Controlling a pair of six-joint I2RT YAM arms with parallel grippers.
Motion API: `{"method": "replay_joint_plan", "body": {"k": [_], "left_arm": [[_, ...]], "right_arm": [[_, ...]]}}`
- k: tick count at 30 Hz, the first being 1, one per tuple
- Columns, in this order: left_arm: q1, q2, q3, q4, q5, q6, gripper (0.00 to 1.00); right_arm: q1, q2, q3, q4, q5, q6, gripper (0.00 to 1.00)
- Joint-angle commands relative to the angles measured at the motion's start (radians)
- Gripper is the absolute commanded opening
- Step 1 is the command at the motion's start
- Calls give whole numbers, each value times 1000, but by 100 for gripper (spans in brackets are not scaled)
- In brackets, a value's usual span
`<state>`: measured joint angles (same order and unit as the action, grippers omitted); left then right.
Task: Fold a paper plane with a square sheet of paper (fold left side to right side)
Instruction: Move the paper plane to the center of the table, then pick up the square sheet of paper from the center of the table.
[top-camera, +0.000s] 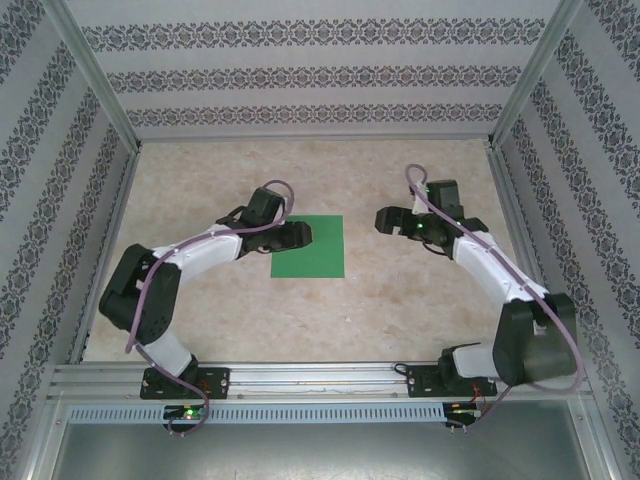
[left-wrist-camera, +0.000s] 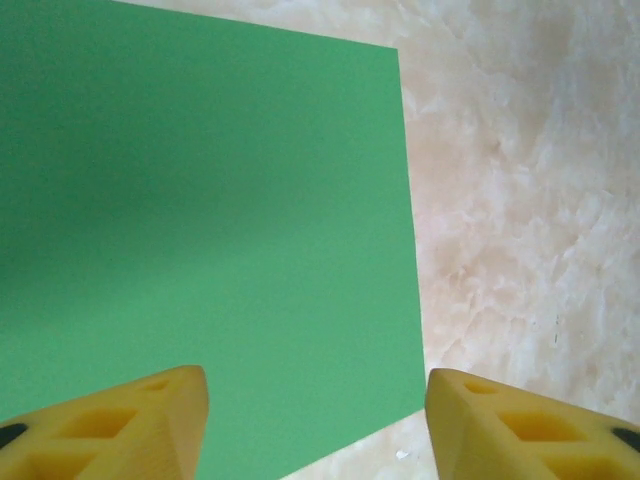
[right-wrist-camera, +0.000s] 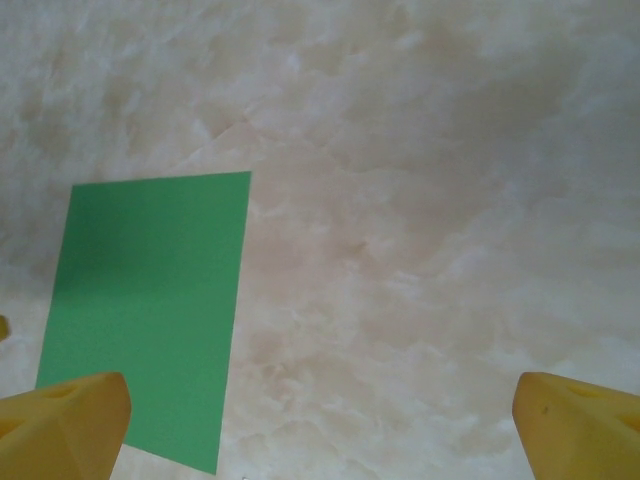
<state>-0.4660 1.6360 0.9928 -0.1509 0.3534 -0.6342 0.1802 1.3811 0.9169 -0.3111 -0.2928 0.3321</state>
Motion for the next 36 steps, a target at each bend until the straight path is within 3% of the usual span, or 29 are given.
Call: {"method": "replay_joint_plan", "body": {"k": [1, 7, 14, 36], "left_arm": [[31, -48, -84, 14, -18, -19, 56], [53, -64, -190, 66, 29, -47, 42], [55, -7, -180, 108, 58, -52, 33], [55, 152, -122, 113, 57, -39, 27]], "right_arm": [[87, 101, 92, -19, 101, -30, 98], [198, 335, 274, -21, 121, -40, 98], [277, 533, 440, -52, 171, -64, 98], [341, 744, 596, -93, 202, -76, 92]]}}
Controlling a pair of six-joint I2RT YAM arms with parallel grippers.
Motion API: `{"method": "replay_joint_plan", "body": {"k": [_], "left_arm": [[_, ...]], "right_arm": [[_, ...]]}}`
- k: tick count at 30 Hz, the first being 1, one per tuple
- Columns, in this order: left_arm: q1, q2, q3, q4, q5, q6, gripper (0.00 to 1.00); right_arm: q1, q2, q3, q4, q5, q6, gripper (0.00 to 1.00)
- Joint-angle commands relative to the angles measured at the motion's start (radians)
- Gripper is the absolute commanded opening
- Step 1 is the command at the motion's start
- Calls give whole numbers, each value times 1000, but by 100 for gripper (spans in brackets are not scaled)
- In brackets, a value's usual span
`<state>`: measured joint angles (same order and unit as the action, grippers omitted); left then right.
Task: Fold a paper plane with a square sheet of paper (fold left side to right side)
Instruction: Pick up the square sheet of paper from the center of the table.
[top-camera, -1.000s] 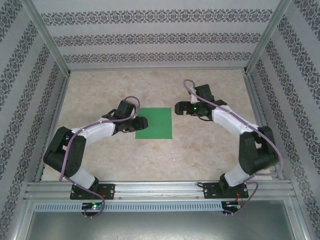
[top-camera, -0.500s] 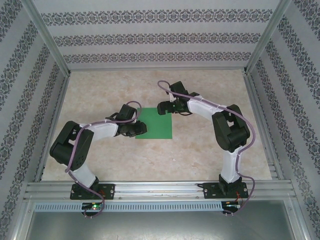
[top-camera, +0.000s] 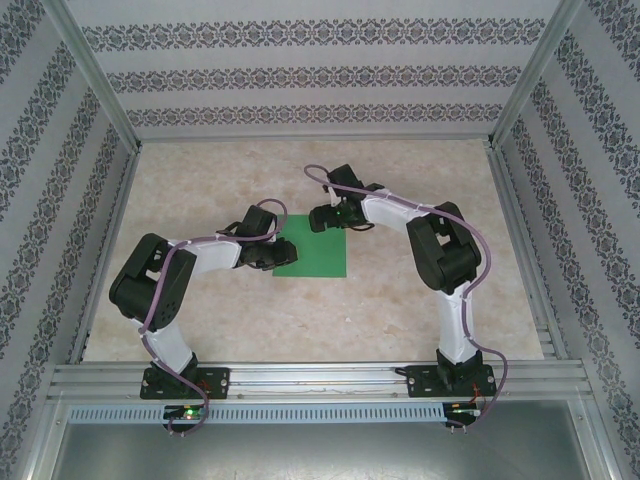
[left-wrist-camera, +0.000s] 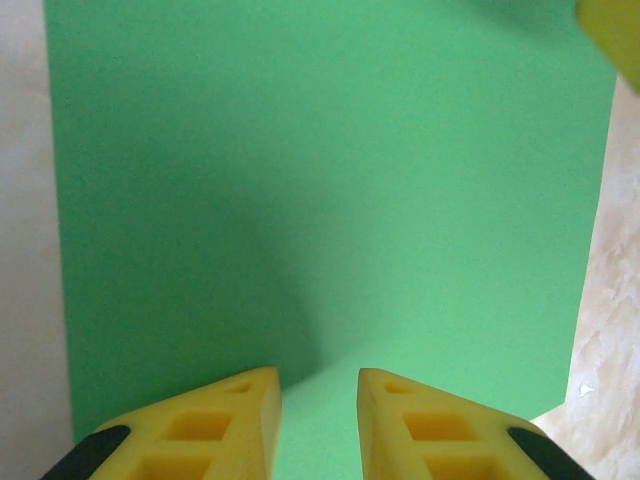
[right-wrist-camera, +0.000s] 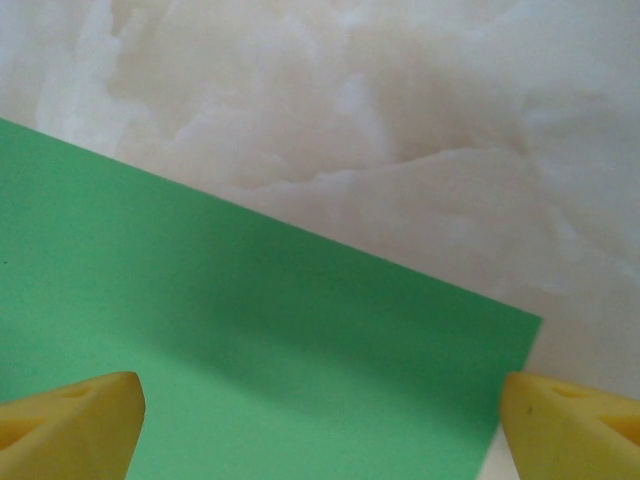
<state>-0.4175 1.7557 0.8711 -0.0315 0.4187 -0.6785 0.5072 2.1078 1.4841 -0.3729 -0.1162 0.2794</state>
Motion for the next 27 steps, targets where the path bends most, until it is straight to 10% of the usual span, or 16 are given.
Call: {"method": "replay_joint_plan", "body": {"k": [1, 27], "left_arm": [[7, 34, -2, -4, -8, 4, 27], [6, 41, -28, 58, 20, -18, 27]], "right_arm": [[14, 21, 30, -34, 30, -22, 92], [69, -28, -1, -94, -91, 16, 75]]}}
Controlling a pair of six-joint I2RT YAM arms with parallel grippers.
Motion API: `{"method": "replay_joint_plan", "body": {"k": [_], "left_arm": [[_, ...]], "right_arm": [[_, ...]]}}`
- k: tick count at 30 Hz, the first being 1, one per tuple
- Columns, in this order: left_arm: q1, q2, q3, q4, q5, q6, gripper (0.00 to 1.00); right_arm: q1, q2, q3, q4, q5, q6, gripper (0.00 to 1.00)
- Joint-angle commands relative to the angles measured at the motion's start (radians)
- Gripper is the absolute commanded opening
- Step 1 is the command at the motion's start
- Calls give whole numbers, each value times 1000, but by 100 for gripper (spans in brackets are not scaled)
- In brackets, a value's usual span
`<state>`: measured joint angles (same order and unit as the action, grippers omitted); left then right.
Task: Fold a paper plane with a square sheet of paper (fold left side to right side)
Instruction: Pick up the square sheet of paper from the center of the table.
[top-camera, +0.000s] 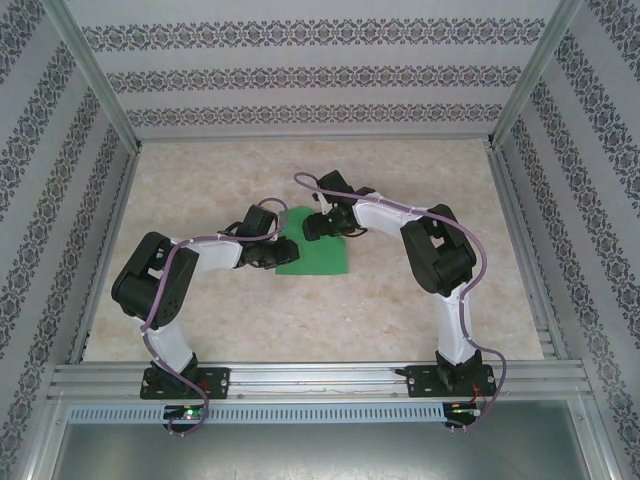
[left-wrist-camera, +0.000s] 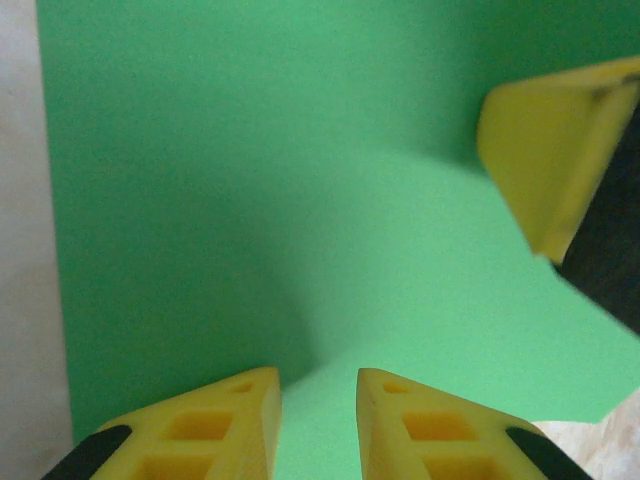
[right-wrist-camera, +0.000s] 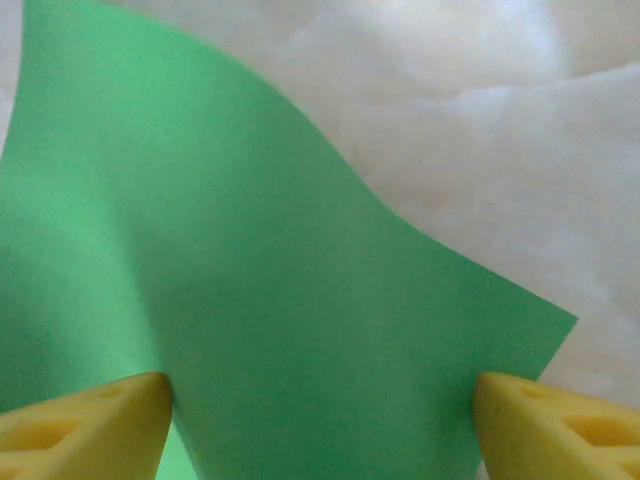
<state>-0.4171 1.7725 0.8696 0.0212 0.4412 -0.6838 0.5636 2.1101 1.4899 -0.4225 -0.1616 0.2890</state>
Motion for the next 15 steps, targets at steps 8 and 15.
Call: {"method": "replay_joint_plan", "body": {"k": [8, 15], "left_arm": [[5, 18, -28, 24, 7, -17, 27], [6, -16, -44, 51, 10, -16, 32]], "right_arm": [[17, -42, -23, -50, -119, 23, 58], [10, -68, -42, -37, -195, 33, 43]]}}
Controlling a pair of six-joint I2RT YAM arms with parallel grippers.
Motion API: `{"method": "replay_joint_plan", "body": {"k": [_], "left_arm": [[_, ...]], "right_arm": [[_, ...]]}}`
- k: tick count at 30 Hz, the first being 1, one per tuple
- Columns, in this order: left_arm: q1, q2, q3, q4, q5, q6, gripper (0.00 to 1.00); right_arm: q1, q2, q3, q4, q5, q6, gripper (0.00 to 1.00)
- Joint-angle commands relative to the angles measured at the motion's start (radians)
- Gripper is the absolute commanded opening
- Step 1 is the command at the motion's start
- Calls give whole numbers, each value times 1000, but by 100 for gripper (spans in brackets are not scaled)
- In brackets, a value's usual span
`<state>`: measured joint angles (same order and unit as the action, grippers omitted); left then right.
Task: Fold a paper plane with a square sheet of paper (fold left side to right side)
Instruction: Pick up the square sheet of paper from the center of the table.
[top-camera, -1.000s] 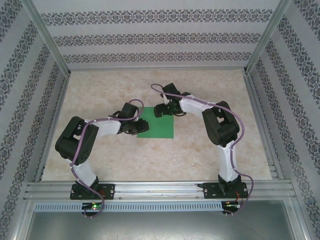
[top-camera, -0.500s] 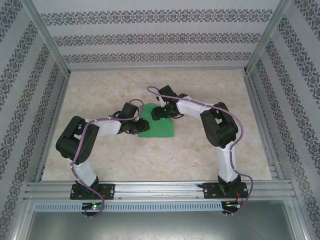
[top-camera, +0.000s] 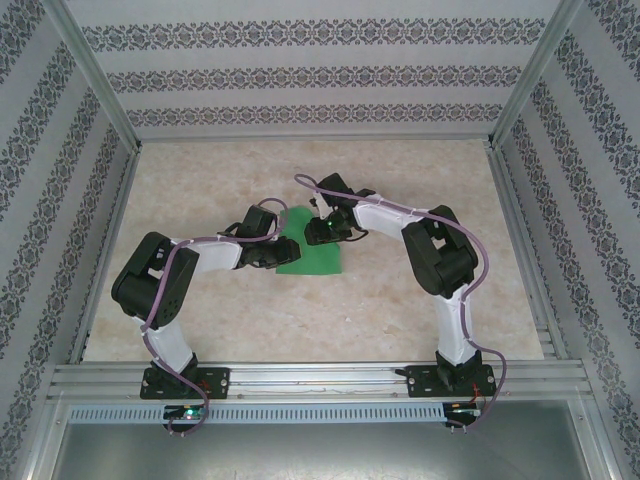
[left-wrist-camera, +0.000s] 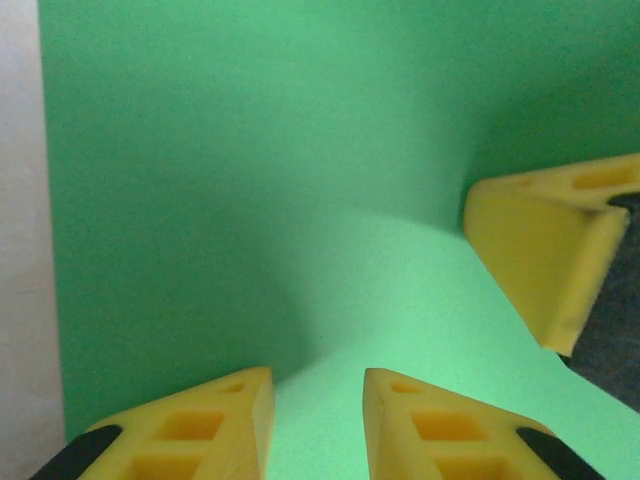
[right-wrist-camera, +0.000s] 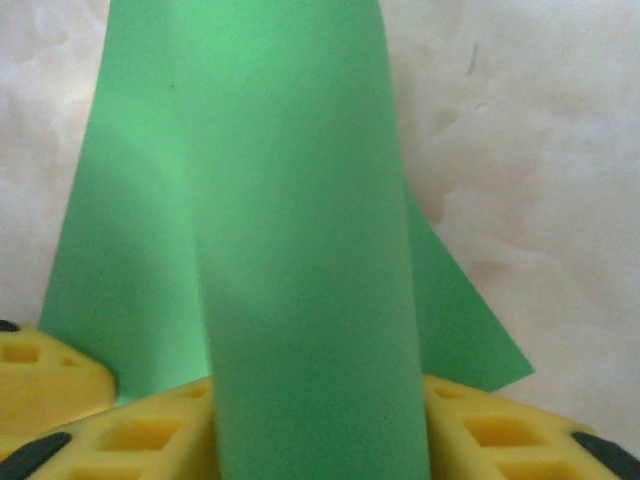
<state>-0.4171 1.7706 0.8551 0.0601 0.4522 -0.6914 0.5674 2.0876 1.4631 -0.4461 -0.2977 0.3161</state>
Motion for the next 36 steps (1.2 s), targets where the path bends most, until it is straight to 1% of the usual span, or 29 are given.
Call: {"method": "replay_joint_plan", "body": {"k": [1, 4, 6, 12, 15, 20, 22, 26, 29, 33, 36], "left_arm": [[6, -27, -31, 15, 0, -5, 34], [9, -71, -45, 20, -6, 7, 40], [16, -112, -58, 22, -12, 13, 44], [81, -292, -145, 60, -19, 26, 54], [128, -408, -197, 90, 5, 50, 61], [183, -580, -282, 209, 102, 76, 73], [199, -639, -317, 285, 144, 60, 76], [211, -734, -366, 460, 229, 13, 86], [210, -760, -352, 533, 317, -16, 91], [210, -749, -303, 558, 413, -40, 92], [210, -726, -277, 581, 448, -56, 93]], "right_arm": [[2, -52, -21, -6, -73, 9, 40], [-14, -76, -47, 17, -123, 21, 32], [-24, -97, -68, 34, -159, 27, 29], [-78, -207, -159, 100, -261, 34, 26], [-124, -282, -212, 132, -346, 30, 26], [-207, -403, -280, 180, -510, 18, 25], [-239, -448, -300, 200, -577, 20, 25], [-300, -520, -340, 272, -754, 48, 24], [-322, -566, -357, 318, -850, 59, 24], [-324, -630, -365, 333, -931, 45, 25], [-318, -665, -374, 359, -966, 54, 25]]}}
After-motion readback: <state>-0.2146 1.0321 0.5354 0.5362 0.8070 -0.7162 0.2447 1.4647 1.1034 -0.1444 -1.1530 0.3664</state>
